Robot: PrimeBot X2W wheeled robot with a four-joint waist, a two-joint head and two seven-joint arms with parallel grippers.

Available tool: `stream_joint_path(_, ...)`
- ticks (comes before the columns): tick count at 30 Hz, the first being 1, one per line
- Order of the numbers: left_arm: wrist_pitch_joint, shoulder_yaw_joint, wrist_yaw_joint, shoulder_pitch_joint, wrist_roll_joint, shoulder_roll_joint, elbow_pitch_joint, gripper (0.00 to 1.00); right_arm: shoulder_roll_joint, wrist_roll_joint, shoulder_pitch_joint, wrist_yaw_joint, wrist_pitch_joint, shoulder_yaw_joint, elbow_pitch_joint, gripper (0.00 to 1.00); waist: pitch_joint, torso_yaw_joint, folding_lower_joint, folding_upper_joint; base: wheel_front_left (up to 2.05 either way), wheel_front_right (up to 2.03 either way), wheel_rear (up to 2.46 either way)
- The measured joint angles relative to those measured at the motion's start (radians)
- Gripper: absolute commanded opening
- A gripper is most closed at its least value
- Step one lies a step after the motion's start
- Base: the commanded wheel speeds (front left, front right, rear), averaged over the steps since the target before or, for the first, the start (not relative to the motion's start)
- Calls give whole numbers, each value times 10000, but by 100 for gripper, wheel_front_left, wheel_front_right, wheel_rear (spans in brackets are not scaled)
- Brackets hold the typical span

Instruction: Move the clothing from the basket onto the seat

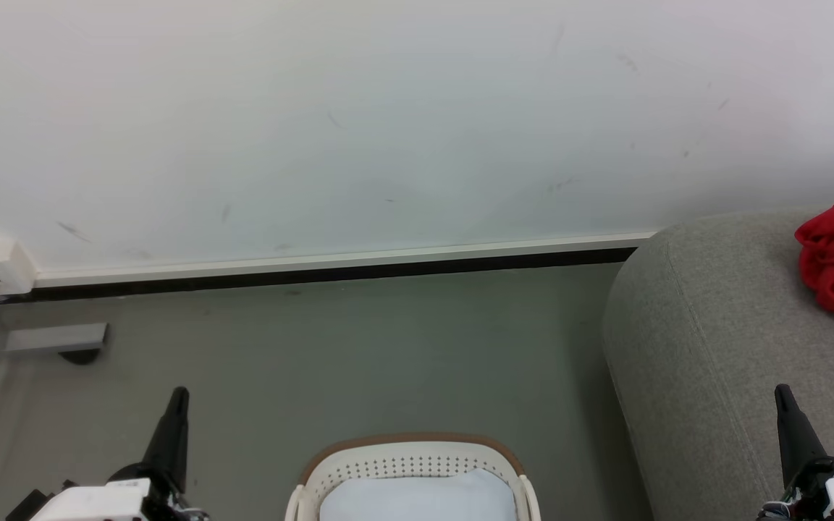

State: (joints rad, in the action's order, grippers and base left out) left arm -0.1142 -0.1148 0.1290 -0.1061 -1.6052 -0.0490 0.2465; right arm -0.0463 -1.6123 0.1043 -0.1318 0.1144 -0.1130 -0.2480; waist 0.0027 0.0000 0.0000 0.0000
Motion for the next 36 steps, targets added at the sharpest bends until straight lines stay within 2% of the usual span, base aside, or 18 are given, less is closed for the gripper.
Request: stream_joint_path(36, 0, 0, 15, -1, 0, 0, 0, 0, 0, 0, 0, 0, 0, 0, 0, 0, 0, 0, 0, 0, 0, 0, 0)
